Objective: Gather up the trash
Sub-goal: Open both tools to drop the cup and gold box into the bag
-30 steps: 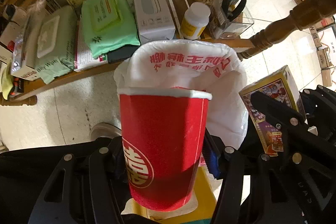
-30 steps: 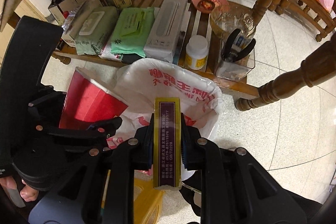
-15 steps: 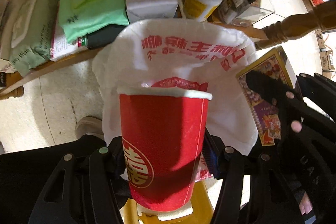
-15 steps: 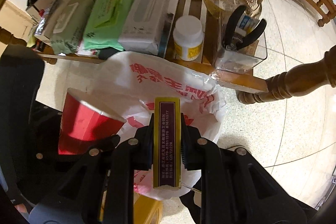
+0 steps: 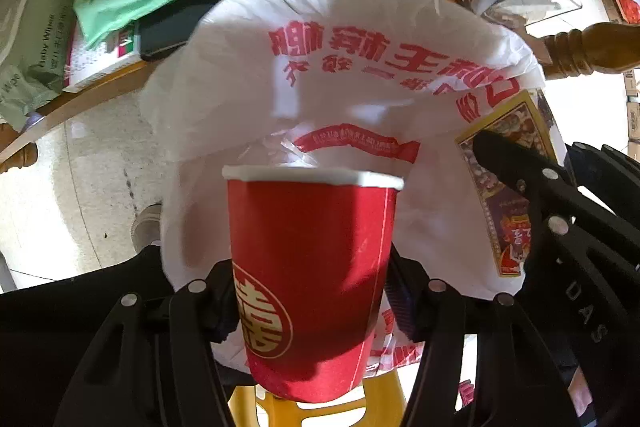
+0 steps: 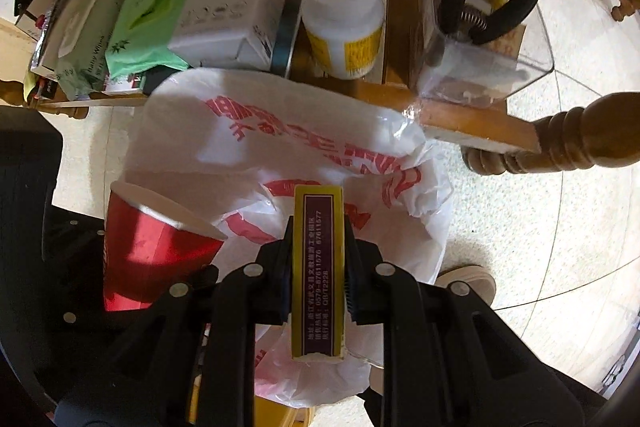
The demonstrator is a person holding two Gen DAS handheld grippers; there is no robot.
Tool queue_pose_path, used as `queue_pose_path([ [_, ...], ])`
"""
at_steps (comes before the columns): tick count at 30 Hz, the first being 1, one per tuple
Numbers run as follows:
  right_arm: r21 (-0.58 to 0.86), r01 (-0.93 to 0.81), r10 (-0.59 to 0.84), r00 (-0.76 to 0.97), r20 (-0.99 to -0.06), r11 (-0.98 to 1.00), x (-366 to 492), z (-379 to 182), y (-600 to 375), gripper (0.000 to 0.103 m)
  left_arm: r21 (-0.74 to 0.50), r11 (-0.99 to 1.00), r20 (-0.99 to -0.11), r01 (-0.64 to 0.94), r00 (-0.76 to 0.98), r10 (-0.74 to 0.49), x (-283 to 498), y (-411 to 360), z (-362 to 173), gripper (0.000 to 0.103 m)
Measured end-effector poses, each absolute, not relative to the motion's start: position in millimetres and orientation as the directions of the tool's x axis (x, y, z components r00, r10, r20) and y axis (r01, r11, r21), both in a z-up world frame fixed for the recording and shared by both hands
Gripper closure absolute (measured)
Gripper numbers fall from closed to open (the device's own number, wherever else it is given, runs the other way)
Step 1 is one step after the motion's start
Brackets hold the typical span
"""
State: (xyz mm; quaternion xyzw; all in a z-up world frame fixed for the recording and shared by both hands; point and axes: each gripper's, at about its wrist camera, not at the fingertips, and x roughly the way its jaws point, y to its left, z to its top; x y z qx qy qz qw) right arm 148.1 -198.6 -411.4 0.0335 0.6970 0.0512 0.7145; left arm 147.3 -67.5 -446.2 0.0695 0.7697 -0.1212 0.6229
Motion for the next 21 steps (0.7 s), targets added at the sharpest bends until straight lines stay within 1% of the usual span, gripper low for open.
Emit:
queue_pose_path([
  [4, 0.129, -0.023, 0.13, 0.012, -0.991, 0.991, 147.4, -418.0, -196.0, 0.083, -0.073, 0.964, -0.978, 0.255, -0.209, -0.019, 146.9, -67.2, -452.5, 0.045],
  [7, 0.143, -0.013, 0.143, 0.011, -0.99, 0.99, 147.4, -420.9, -198.4, 0.083, -0.073, 0.966, -0.976, 0.247, -0.218, -0.018, 147.3, -64.7, -453.2, 0.042],
  [8, 0.148, -0.009, 0.148, 0.013, -0.989, 0.989, 147.3, -422.2, -199.1, 0.073, -0.068, 0.968, -0.977, 0.242, -0.215, -0.015, 147.9, -64.3, -453.0, 0.034],
  [9, 0.151, 0.0, 0.151, 0.018, -0.988, 0.989, 147.8, -422.7, -201.4, 0.049, -0.06, 0.97, -0.979, 0.234, -0.205, -0.011, 149.9, -61.8, -453.1, 0.029],
  [10, 0.148, 0.005, 0.147, 0.028, -0.989, 0.989, 148.4, -421.3, -201.8, 0.039, -0.054, 0.972, -0.981, 0.229, -0.196, -0.008, 151.2, -59.4, -452.3, 0.022],
  [11, 0.141, 0.006, 0.141, 0.04, -0.989, 0.99, 148.0, -419.5, -202.9, 0.034, -0.048, 0.973, -0.982, 0.226, -0.187, -0.005, 152.7, -57.9, -451.4, 0.02],
  [13, 0.133, -0.004, 0.133, 0.052, -0.99, 0.991, 148.6, -416.3, -202.4, 0.034, -0.037, 0.972, -0.984, 0.231, -0.176, 0.005, 154.8, -57.1, -448.8, 0.018],
  [21, 0.123, 0.003, 0.123, 0.051, -0.991, 0.992, 146.3, -415.0, -202.7, 0.034, -0.023, 0.968, -0.989, 0.251, -0.145, 0.014, 157.8, -59.5, -441.4, 0.018],
])
